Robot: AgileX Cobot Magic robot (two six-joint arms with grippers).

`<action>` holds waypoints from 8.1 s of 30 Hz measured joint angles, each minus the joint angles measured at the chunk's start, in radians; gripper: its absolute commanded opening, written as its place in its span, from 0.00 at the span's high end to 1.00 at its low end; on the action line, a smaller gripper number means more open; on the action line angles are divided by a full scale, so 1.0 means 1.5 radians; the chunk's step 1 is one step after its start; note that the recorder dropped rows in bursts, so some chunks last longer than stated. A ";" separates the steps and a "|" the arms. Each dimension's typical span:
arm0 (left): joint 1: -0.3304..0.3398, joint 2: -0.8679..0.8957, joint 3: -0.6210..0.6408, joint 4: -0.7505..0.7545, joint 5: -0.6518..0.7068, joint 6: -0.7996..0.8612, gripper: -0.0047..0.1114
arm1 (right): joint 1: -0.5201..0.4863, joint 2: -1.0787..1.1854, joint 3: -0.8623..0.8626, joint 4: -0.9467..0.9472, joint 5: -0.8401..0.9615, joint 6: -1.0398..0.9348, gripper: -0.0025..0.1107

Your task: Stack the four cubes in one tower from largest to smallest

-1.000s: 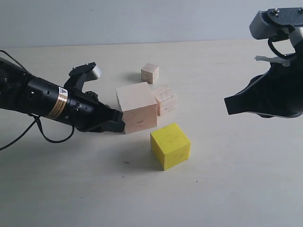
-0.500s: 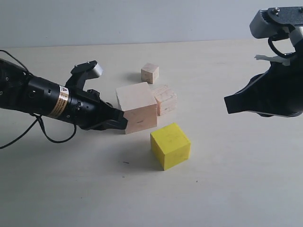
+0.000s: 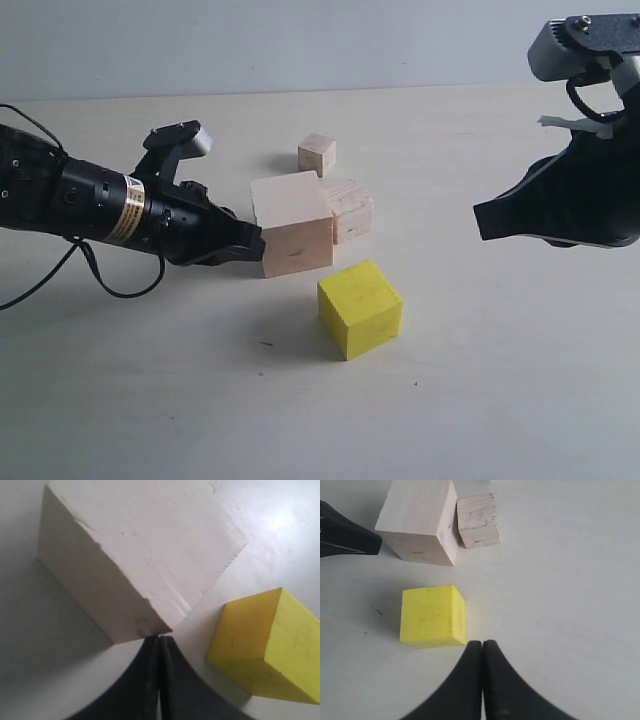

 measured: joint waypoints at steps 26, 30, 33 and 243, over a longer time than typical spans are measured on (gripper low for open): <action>0.000 0.000 0.000 -0.025 0.047 0.004 0.96 | 0.000 0.000 0.000 0.000 -0.001 0.000 0.98; 0.000 0.000 0.000 -0.025 0.047 0.004 0.96 | 0.000 0.000 0.000 0.000 -0.001 0.000 0.98; 0.000 -0.002 0.000 -0.022 0.047 0.004 0.96 | 0.000 0.000 0.000 0.000 -0.001 0.000 0.98; 0.000 -0.410 0.113 0.111 -0.003 -0.157 0.96 | 0.125 0.545 -0.351 -0.002 0.201 0.046 0.36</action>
